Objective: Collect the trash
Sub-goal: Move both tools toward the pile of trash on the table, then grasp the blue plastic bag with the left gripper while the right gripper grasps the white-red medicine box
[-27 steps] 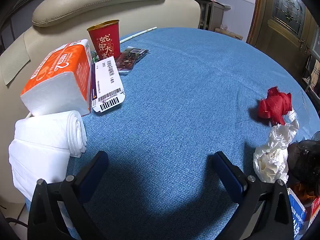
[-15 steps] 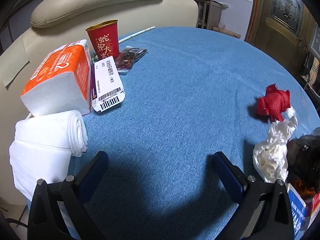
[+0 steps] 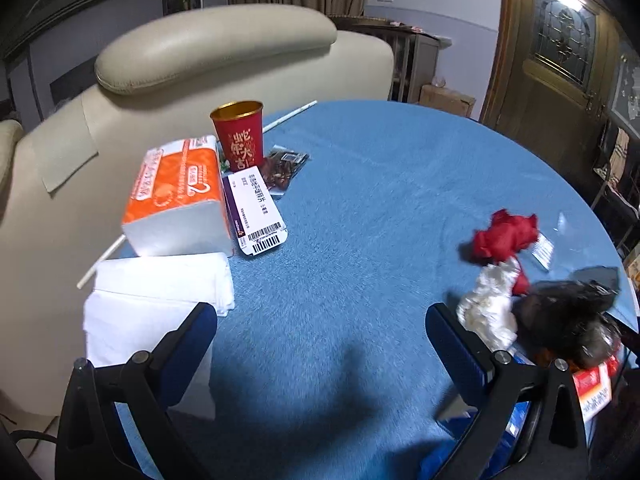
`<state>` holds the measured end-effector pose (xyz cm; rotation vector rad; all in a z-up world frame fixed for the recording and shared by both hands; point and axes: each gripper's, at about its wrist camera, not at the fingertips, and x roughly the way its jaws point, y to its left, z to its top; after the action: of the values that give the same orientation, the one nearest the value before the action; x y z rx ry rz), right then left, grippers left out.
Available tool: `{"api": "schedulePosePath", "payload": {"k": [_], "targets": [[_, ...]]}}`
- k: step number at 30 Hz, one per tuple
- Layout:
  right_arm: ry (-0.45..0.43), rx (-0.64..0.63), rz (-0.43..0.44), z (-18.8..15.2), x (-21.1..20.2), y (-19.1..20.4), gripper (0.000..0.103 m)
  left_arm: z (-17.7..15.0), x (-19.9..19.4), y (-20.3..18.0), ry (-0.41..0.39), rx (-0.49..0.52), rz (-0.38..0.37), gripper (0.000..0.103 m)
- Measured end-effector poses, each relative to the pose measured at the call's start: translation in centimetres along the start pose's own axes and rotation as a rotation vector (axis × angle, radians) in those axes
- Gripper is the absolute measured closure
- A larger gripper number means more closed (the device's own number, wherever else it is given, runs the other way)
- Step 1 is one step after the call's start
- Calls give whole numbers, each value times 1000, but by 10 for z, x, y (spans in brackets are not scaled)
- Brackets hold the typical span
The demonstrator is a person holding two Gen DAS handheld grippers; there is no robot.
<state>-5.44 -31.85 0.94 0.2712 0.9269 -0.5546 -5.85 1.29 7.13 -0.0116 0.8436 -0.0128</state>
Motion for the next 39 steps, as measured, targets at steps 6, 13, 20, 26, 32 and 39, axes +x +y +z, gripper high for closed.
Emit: {"api": "schedulePosePath", "payload": {"k": [6,13,20,26,32,39], "targets": [[-53,54,64,-4,-37,-14,0,-8,-22,-2,-30,-2,-8,0],[-170,-2,105,-24,-107,-20,0,-15,-40,-9,-53,-1,-43,0],[-218,-60,152,-61,-149,-2,0,-23,-55,-15,-73,7,-68,0],[-229,-73,159,-81,-162,5,0,-28,-61,-15,-75,-3,-84,0],[-232,-75,162,-88,-167,6,0,-33,-64,-17,-78,-4,-93,0],[-220,-75,166,-94,-166,7,0,-40,-72,-18,-81,-2,-118,0]]}}
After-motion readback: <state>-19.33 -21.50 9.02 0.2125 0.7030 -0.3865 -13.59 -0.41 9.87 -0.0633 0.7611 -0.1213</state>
